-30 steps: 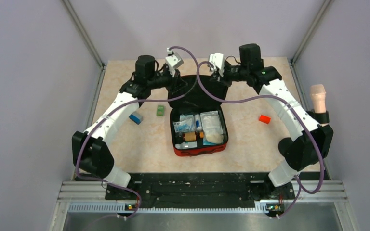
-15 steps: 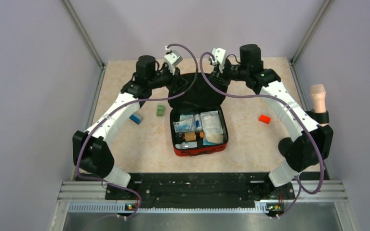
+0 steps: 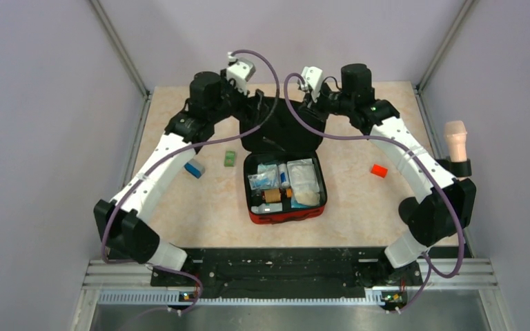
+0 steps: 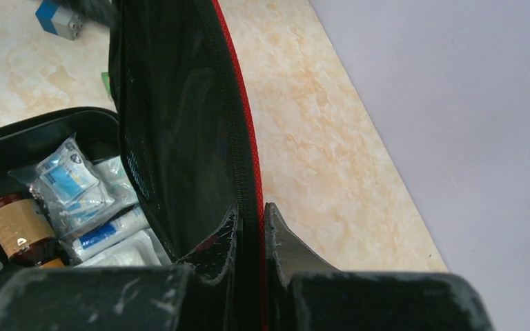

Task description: Organize the medicine kit

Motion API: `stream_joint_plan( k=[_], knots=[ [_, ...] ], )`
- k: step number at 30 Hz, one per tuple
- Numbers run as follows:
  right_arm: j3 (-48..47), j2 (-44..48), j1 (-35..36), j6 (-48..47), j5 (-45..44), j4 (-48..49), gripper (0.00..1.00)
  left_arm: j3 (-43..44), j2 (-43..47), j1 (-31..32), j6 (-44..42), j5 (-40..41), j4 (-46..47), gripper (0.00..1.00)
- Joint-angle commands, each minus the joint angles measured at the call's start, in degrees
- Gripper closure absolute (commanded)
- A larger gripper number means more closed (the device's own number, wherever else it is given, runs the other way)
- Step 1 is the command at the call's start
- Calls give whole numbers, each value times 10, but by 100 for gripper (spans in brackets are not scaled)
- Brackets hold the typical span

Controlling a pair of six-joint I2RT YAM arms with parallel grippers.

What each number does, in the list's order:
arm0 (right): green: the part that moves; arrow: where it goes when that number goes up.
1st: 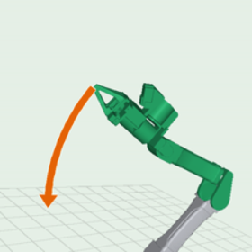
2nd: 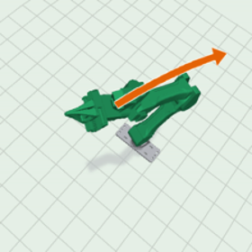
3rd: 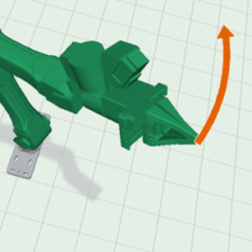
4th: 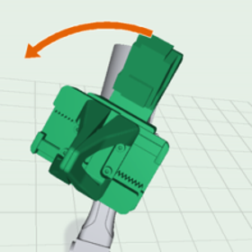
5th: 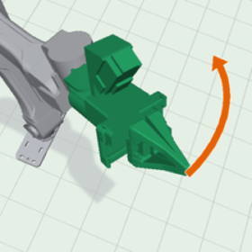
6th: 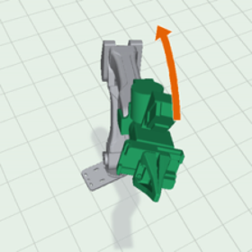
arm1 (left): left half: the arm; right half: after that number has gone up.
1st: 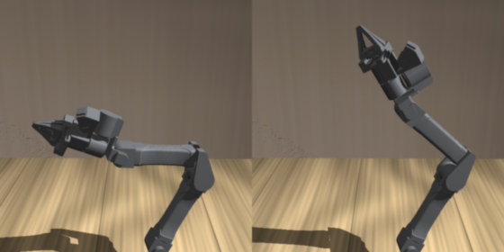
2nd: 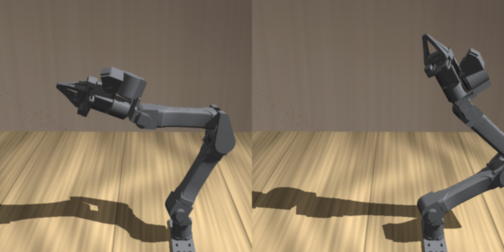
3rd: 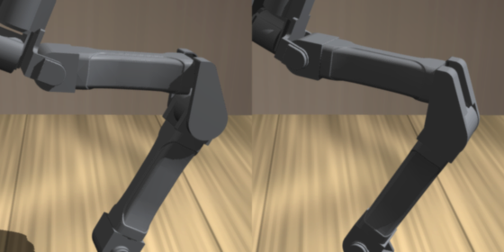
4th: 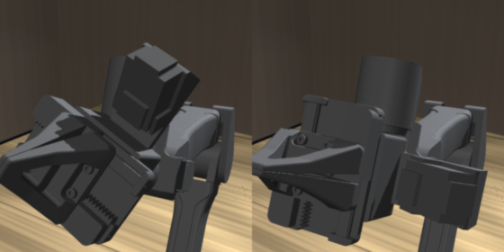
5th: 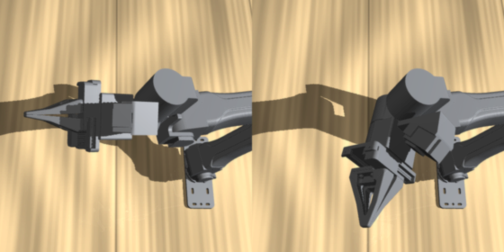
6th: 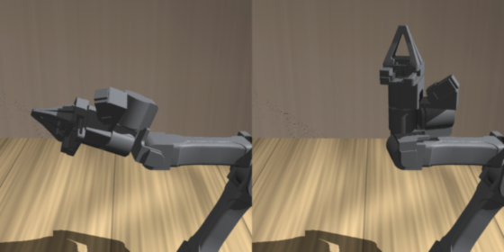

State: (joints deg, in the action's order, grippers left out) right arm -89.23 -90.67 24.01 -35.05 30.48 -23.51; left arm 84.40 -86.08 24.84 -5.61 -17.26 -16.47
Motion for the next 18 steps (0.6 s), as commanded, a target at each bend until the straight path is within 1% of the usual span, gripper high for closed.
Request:
stream_joint_plan(
  k=[1,3,5,7,8,9,11,13,15,18],
  knots=[
    [11,-13,9,15,-21,-8,100,39,98,-7,39,130,44,9],
    [9,-14,9,15,-20,-8,100,13,125,-10,52,221,73,6],
    [7,-15,9,16,-18,-8,100,-22,138,-13,54,315,67,8],
    [6,-16,9,17,-14,-8,100,-44,135,-24,100,389,20,9],
    [4,-16,9,17,-12,-8,100,-49,122,-35,132,405,-19,10],
    [3,-17,9,17,-12,-8,100,-54,110,-51,169,404,-60,12],
    [1,-18,9,17,-11,-8,100,-74,86,-87,243,364,-124,14],
    [0,-18,9,17,-10,-8,100,-105,62,-119,298,324,-153,17],
    [0,-17,9,17,-9,-8,100,-139,41,-138,312,286,-149,21],
    [0,-15,9,17,-6,-8,100,-167,10,-141,307,242,-123,27]
  ],
)
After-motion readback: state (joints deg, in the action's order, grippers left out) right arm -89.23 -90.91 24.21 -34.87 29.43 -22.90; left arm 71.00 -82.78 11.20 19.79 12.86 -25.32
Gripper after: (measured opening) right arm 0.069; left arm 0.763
